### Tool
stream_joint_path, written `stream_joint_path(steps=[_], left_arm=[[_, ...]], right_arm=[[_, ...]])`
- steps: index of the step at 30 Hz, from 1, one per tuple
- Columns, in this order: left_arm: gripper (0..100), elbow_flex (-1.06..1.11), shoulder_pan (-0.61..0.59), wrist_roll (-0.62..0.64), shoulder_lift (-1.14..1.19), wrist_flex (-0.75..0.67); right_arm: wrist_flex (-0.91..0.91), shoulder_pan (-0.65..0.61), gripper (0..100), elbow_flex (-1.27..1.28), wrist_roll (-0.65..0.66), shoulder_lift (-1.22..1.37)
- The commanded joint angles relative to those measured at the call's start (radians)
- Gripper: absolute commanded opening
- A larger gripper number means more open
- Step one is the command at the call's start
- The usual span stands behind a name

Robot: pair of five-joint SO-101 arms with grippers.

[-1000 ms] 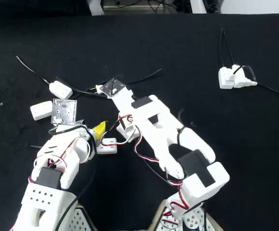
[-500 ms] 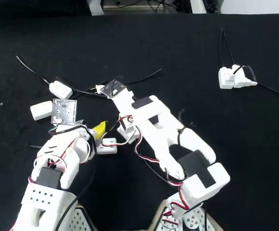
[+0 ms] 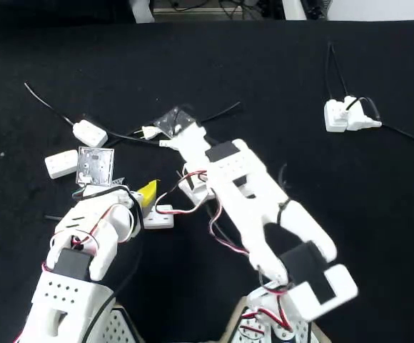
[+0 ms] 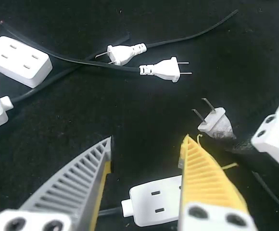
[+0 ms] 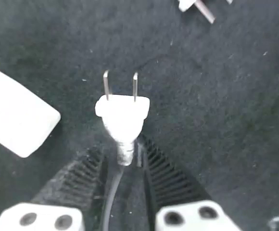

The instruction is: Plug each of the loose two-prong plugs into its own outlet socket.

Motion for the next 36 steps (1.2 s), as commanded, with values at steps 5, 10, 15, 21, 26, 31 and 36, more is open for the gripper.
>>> stream_joint_path(steps=[5,10,15,21,26,31,36], left_arm=[[23,-0.018,-0.001,-0.009,-0.005,-0.015],[23,-0.018,-0.001,-0.009,-0.005,-0.017],[23,-0.016,-0.001,-0.009,-0.005,-0.017],[23,-0.016,-0.001,-0.009,-0.005,-0.017],[23,-0.016,-0.001,-0.009,-0.005,-0.017],[23,-0.016,-0.002,-0.009,-0.005,-0.017],[23,-0.016,-0.002,-0.009,-0.005,-0.017]], right_arm=[[-0.002,-0.069,1.1,-0.012,0.034,-0.074],[-0.023,-0.166,1.1,0.005,0.020,-0.156],[-0.018,-0.180,1.1,0.048,-0.003,-0.317],[-0.017,-0.180,1.1,0.127,-0.008,-0.437],[-0.023,-0.180,1.1,0.166,-0.008,-0.487],[-0.025,-0.181,1.1,0.176,-0.008,-0.515],[-0.026,-0.183,1.1,0.174,-0.020,-0.538]])
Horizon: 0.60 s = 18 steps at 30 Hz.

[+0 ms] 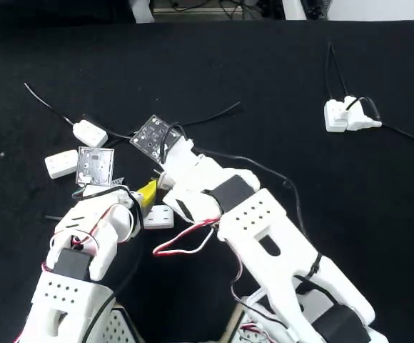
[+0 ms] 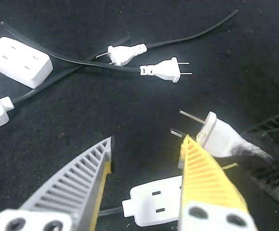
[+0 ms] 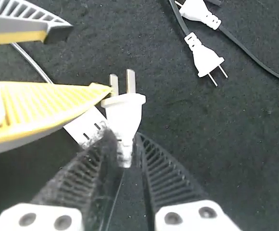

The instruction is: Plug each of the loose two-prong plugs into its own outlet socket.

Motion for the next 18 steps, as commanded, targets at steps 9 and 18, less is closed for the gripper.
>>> stream_joint_path(steps=[9,18], left_arm=[[23,-0.016,-0.007,-0.006,-0.005,-0.012],[23,-0.016,-0.010,-0.006,-0.005,-0.009]], right_arm=[[-0.017,-0.068,1.1,-0.005,-0.041,-0.099],[-0.015,-0.037,1.1,0.010,-0.035,-0.096]])
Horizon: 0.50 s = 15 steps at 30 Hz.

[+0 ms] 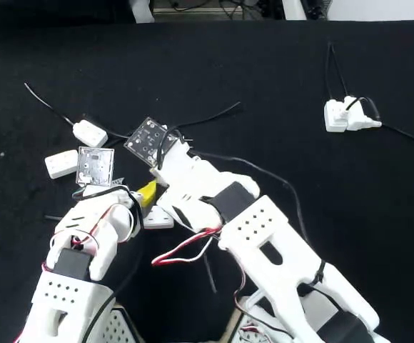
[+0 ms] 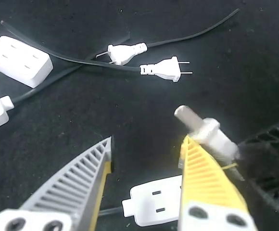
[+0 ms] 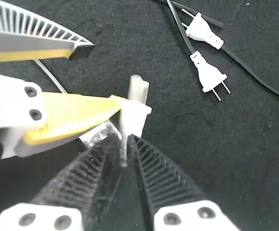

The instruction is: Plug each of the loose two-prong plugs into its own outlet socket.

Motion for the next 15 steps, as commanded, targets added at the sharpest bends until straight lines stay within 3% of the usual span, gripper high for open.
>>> stream_joint_path(steps=[1,9,15], left_arm=[[23,-0.016,-0.008,-0.006,-0.005,-0.009],[23,-0.016,-0.010,-0.006,-0.005,-0.008],[23,-0.019,-0.051,-0.006,-0.005,-0.008]], right_arm=[[-0.017,0.023,1.1,0.016,-0.005,-0.039],[-0.169,0.081,1.8,0.165,-0.012,0.024],[-0.215,0.064,18.8,0.012,-0.069,0.282]])
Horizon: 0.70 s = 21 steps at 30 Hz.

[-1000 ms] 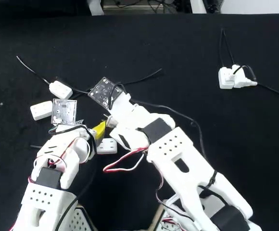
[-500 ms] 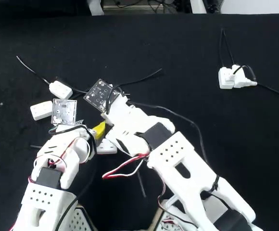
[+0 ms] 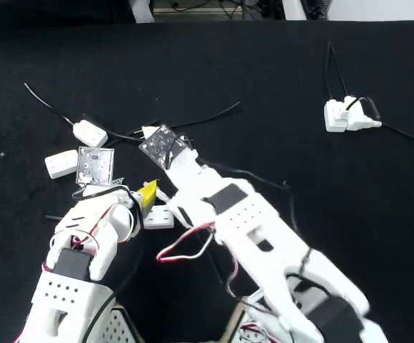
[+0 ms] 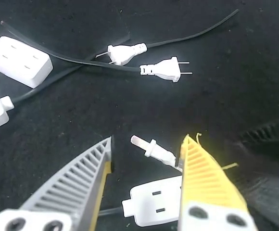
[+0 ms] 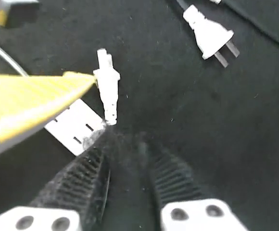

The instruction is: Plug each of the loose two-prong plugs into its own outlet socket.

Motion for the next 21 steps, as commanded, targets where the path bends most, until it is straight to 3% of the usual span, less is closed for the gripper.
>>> stream_joint_path(steps=[1,8,21], left_arm=[[23,-0.021,-0.085,-0.003,-0.005,-0.008],[23,-0.065,-0.288,0.077,-0.005,0.043],[23,-0.065,-0.302,0.086,-0.005,0.041]], right_arm=[[-0.005,-0.006,18.8,-0.180,-0.014,0.148],[0.049,-0.087,17.0,-0.329,-0.012,0.274],[-0.014,-0.087,17.0,-0.384,-0.012,0.460]])
